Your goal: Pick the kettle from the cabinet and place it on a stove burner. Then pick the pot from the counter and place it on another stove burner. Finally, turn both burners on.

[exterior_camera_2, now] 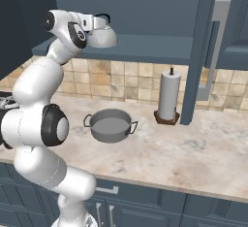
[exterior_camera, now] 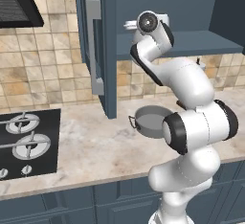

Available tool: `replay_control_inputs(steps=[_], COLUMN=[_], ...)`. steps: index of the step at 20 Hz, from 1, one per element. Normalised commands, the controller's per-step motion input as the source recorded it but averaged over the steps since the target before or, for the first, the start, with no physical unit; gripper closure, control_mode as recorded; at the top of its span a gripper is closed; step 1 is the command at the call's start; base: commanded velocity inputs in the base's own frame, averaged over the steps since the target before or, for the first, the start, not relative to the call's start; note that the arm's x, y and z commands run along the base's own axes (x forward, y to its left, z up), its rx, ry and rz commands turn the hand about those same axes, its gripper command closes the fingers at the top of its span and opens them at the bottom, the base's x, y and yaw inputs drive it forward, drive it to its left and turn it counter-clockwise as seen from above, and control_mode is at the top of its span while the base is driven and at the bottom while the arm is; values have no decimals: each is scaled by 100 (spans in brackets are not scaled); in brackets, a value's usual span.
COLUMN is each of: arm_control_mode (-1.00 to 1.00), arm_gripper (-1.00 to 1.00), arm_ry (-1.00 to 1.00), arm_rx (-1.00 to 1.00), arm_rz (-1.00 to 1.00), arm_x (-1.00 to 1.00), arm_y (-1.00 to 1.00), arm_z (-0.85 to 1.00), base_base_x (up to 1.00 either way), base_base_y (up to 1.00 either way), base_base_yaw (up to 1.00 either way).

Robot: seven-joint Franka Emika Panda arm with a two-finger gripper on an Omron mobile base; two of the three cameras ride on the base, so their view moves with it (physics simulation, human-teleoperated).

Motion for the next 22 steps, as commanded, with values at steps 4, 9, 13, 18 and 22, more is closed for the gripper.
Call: replay_control_inputs(steps=[4, 9, 13, 18, 22], arm_control_mode=[-100, -100, -100, -100, -100], arm_gripper=[-100, -100, -100, -100, -100], arm_ry=[0, 0, 0, 0, 0], arm_rx=[0, 0, 0, 0, 0], arm_rz=[-4, -3, -3, -3, -2], arm_x=[11, 4, 5, 7, 6], arm_y=[0, 0, 0, 0, -3], arm_z=[0, 0, 0, 0, 0], base_base_x=[0, 0, 0, 0, 0], base_base_y=[0, 0, 0, 0, 0], base_base_yaw=[0, 0, 0, 0, 0])
